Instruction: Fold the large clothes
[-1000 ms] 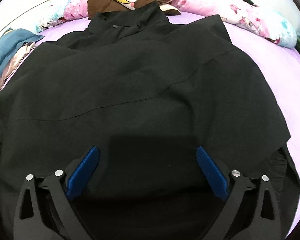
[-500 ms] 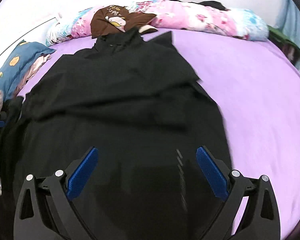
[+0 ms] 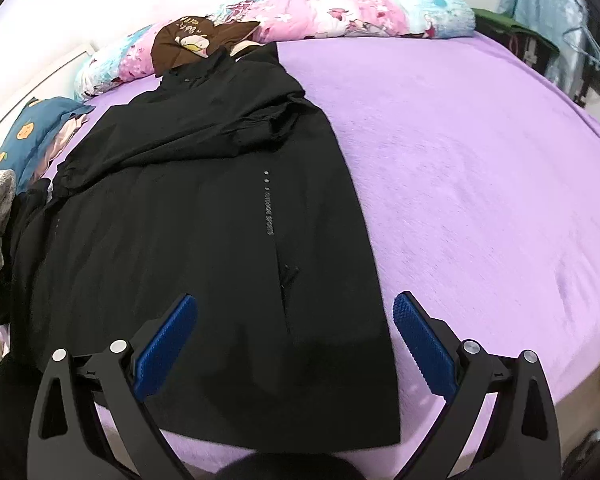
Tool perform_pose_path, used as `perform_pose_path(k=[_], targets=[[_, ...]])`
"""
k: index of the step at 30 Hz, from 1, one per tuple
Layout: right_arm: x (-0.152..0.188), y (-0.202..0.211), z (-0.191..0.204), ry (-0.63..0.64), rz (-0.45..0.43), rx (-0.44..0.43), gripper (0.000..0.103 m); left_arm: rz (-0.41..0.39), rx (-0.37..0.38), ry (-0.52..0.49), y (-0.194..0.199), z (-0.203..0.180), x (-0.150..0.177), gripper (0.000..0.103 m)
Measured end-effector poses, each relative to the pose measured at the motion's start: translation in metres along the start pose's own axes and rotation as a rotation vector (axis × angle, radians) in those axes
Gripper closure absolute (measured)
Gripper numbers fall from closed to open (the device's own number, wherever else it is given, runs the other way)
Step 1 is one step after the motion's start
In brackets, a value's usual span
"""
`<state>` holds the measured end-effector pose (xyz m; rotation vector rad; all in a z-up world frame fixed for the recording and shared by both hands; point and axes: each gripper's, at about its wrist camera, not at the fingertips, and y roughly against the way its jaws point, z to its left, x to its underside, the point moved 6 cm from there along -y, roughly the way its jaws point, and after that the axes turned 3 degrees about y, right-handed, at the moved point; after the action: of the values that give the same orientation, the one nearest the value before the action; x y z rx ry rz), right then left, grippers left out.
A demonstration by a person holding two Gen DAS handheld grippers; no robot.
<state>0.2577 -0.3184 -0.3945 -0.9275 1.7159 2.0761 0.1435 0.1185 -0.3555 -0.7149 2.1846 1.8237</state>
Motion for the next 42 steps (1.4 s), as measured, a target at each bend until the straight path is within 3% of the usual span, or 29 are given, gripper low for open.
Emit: perform_pose_path(k=[3, 6, 15, 25, 33, 35, 37, 38, 42], targets=[[0.004, 0.008, -0.004, -0.009, -0.013, 0.003, 0.007, 0.020, 0.071, 0.040, 0.007, -0.007, 0.017, 0.009], [0.008, 0.010, -0.008, -0.013, -0.011, 0.009, 0.007, 0.041, 0.056, 0.045, 0.002, -0.005, 0.030, 0.009], [0.031, 0.000, -0.026, -0.066, 0.042, 0.027, 0.007, 0.119, 0.080, 0.193, -0.024, 0.048, 0.067, 0.009], [0.052, -0.017, -0.040, -0.113, 0.089, 0.035, 0.007, 0.187, 0.051, 0.153, -0.057, 0.072, 0.086, 0.009], [0.063, -0.029, -0.055, -0.176, 0.124, 0.015, 0.007, 0.210, 0.077, 0.172, -0.069, 0.078, 0.088, 0.010], [0.064, -0.031, -0.052, -0.168, 0.129, -0.014, 0.012, 0.210, 0.080, 0.171, -0.069, 0.079, 0.089, 0.014], [0.065, -0.035, -0.047, -0.158, 0.154, -0.057, 0.030, 0.219, 0.082, 0.174, -0.070, 0.079, 0.089, 0.023], [0.067, -0.039, -0.043, -0.148, 0.180, -0.072, 0.034, 0.226, 0.079, 0.176, -0.071, 0.081, 0.090, 0.030], [0.071, -0.046, -0.037, -0.127, 0.219, -0.066, 0.042, 0.246, 0.066, 0.176, -0.075, 0.080, 0.090, 0.041]])
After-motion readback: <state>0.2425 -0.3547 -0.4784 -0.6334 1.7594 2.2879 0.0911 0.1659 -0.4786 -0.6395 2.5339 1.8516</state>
